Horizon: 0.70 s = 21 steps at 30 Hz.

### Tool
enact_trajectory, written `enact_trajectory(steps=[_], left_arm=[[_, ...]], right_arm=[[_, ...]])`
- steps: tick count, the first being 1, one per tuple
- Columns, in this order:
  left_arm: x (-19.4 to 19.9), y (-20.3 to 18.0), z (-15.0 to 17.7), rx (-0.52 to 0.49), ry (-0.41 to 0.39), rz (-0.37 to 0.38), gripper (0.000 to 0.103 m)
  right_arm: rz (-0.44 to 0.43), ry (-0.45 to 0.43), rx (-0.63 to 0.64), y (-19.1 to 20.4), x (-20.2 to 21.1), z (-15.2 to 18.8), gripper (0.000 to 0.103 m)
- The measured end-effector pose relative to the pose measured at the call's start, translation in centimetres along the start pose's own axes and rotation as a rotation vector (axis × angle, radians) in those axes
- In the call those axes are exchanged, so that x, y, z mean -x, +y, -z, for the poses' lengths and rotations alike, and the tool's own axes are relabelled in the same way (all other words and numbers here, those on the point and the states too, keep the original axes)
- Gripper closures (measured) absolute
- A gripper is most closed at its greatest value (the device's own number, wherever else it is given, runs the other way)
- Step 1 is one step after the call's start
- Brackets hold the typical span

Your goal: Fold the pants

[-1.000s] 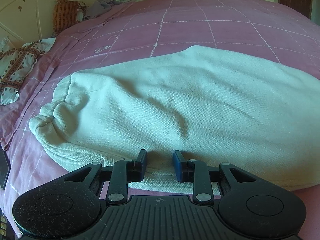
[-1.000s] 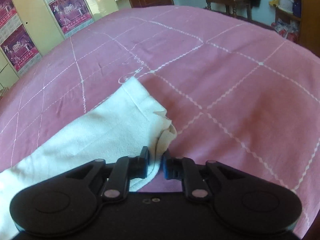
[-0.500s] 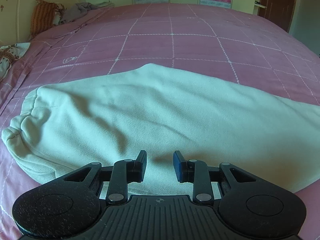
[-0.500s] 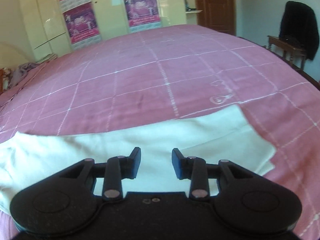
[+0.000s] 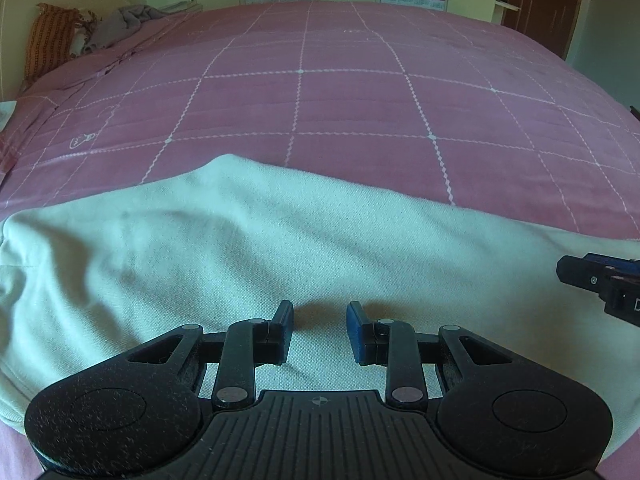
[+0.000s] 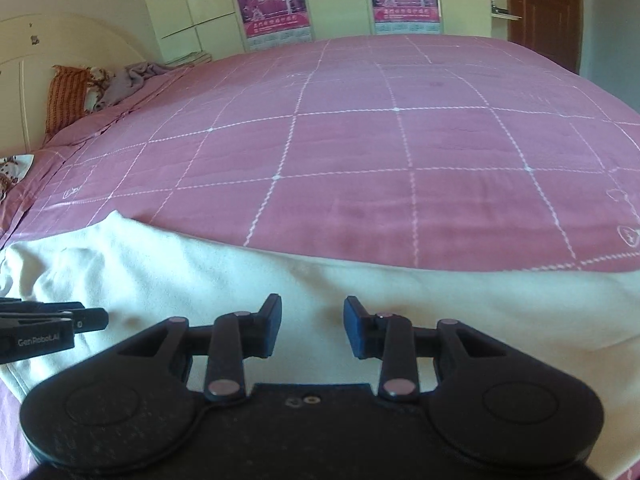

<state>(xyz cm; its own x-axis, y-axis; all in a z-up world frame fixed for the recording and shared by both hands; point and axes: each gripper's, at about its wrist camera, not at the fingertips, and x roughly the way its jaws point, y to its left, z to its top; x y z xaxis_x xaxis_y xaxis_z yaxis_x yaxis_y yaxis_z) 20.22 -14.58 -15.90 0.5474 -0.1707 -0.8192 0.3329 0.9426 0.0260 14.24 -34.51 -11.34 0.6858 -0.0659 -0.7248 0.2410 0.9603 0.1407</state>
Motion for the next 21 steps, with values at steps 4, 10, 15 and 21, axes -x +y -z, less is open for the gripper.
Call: enact_trajectory(steps=[4,10,15,21], left_arm=[[-1.4,0.0,0.3,-0.008,0.024,-0.004,0.073],[-1.9,0.3,-0.1,0.001,0.027,0.001,0.073],[-1.8,0.8,-0.5,0.036,0.042,0.002,0.073],[1.6,-0.2,2.7,-0.034,0.000,0.002,0.073]], right_arm=[[0.054,0.066,0.071,0.3,-2.8,0.3,0.069],[0.153,0.041,0.124,-1.6,-4.2,-0.3,0.068],[0.210,0.053,0.046,-4.9,-4.2,-1.2,0.069],[0.110,-0.001,0.000,-5.3,2.7,0.8,0.069]])
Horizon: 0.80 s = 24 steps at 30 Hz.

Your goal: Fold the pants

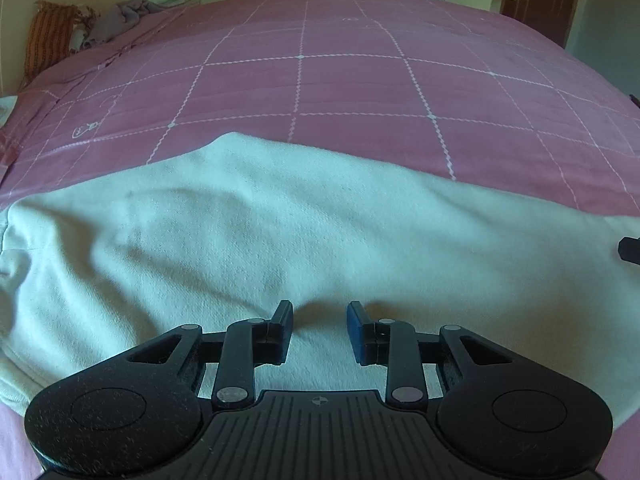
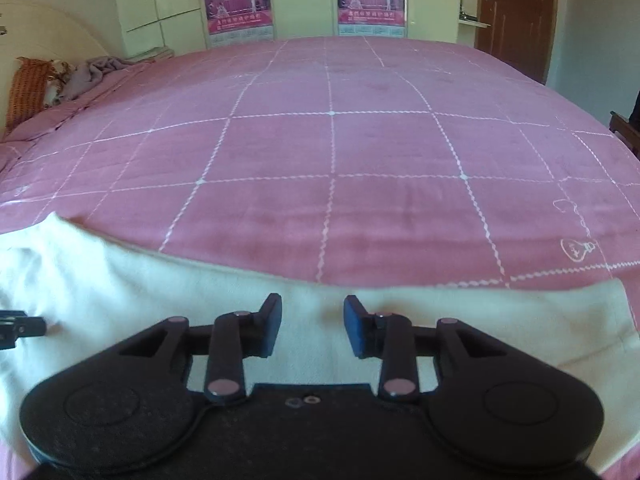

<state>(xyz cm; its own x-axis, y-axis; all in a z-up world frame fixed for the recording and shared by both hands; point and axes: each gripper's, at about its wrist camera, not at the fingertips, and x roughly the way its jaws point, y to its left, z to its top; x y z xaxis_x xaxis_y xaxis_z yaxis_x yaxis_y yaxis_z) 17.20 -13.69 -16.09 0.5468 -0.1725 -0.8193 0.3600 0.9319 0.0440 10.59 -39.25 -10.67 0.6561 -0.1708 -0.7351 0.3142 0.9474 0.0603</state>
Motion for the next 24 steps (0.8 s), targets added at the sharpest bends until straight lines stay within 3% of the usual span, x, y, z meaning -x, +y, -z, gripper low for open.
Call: enact_trajectory(steps=[5,10,16,24], left_arm=[[1.5,-0.9,3.2,-0.055,-0.011,-0.006,0.073],[1.8,0.0,3.8,-0.051,-0.007,-0.023,0.066],[4.0,-0.9,2.9,-0.030,-0.025,-0.005,0.066],[4.0,-7.7,1.7,-0.102,-0.007,0.116,0.066]], right_arm=[[-0.018,0.040,-0.011,-1.7,3.4,4.4,0.069],[0.121,0.047,0.070,-4.6,3.0,6.5,0.071],[0.150,0.019,-0.125,-9.4,5.9,5.5,0.068],[0.227,0.015,-0.347,-16.2,8.3,6.5,0.061]])
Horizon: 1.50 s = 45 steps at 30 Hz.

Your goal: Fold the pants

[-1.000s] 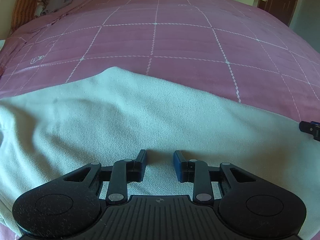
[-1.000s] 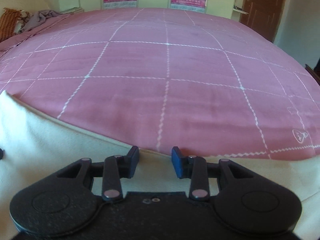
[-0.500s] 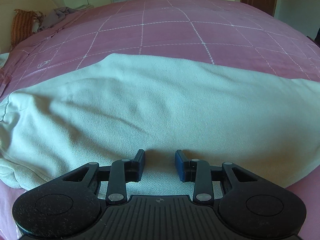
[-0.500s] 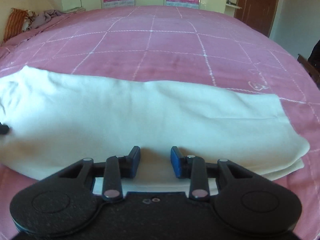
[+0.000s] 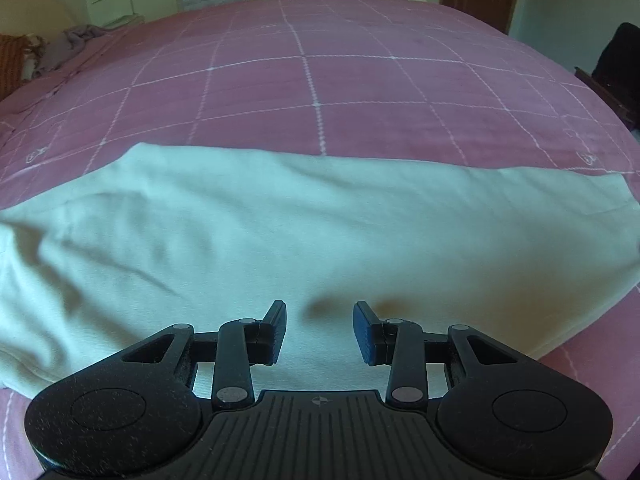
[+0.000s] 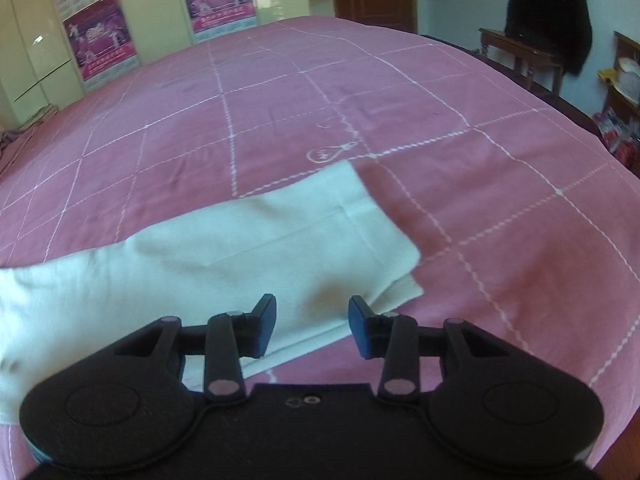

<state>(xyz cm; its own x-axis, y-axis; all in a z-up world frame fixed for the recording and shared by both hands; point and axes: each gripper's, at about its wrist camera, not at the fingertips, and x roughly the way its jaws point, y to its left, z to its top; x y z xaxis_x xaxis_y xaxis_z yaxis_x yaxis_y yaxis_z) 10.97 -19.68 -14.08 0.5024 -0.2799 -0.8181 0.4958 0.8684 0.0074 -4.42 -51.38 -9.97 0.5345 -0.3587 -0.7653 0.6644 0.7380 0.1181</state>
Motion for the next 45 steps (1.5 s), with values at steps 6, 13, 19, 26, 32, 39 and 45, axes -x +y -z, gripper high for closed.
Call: enact_trajectory(steps=[6,13,19,26,32,39,45], left_arm=[[-1.3,-3.4,-0.6,-0.020,0.033,0.032,0.066],[-2.2,-3.6,-0.1,-0.038,0.035,0.023,0.065],[-2.2,-3.7,0.0,-0.044,0.028,0.015,0.064],[-2.1,-3.6,0.0,-0.046,0.024,0.015,0.064],[-2.2,-3.8,0.0,-0.041,0.022,0.009,0.064],[-2.2,-3.6,0.0,-0.038,0.023,0.020,0.063],[-2.1,-3.4,0.0,-0.033,0.026,0.024,0.063]], right_arm=[[0.003,0.055,-0.116,-2.5,-1.5,0.1,0.059],[-0.014,0.041,-0.216,-3.6,-2.5,-0.2,0.073],[-0.048,-0.039,-0.243,-4.5,-1.2,-0.5,0.070],[-0.012,-0.019,-0.229,-4.7,-1.5,-0.4,0.079],[0.026,-0.068,-0.176,-4.2,-0.4,-0.8,0.072],[-0.014,-0.027,-0.176,-3.4,-1.8,-0.9,0.094],[-0.011,-0.039,-0.095,-3.3,-1.1,-0.3,0.098]])
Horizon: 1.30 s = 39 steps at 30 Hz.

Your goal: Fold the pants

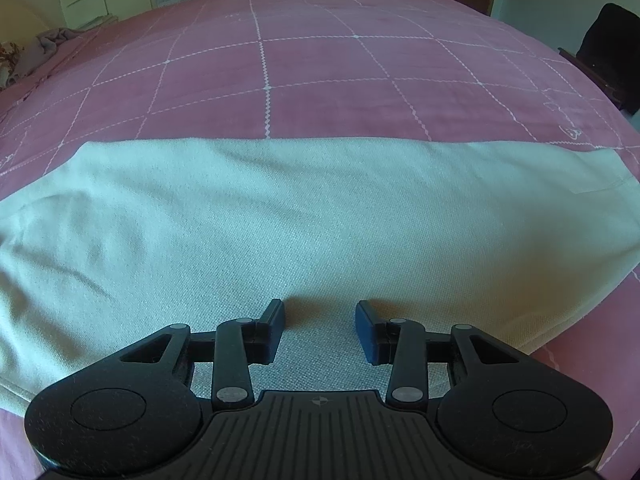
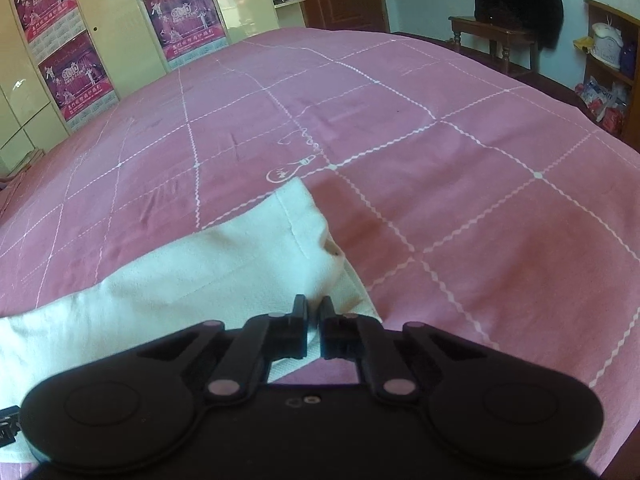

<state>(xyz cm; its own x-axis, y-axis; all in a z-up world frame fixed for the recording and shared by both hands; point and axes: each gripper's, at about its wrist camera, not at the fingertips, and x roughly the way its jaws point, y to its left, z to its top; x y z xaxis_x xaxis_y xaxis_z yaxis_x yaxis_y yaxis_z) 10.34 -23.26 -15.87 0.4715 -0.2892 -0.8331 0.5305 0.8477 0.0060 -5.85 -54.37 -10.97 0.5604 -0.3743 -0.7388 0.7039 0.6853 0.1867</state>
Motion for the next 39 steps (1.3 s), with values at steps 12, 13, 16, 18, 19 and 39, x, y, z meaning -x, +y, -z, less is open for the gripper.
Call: enact_trajectory(steps=[12,13,16,18,19,39], left_arm=[[0.3,-0.1,-0.5,0.005,0.013,-0.019,0.063],[0.3,-0.2,-0.6,0.002,0.007,-0.023,0.063],[0.3,-0.4,-1.3,-0.001,-0.008,-0.030,0.063],[0.0,-0.3,-1.9,0.007,-0.011,-0.033,0.063],[-0.2,-0.2,-2.3,0.013,-0.014,-0.038,0.063],[-7.0,5.0,-7.2,0.059,-0.042,-0.205,0.046]], right_arm=[[0.081,-0.075,0.053,-0.4,1.9,0.4,0.080],[0.064,-0.087,0.065,0.0,2.2,0.1,0.081],[0.004,-0.084,0.167,3.0,2.2,-0.4,0.081],[-0.062,-0.055,0.215,5.3,1.4,-0.3,0.081],[-0.091,-0.034,0.237,6.6,0.9,-0.2,0.081],[-0.165,0.008,0.448,18.3,-5.7,0.3,0.078]])
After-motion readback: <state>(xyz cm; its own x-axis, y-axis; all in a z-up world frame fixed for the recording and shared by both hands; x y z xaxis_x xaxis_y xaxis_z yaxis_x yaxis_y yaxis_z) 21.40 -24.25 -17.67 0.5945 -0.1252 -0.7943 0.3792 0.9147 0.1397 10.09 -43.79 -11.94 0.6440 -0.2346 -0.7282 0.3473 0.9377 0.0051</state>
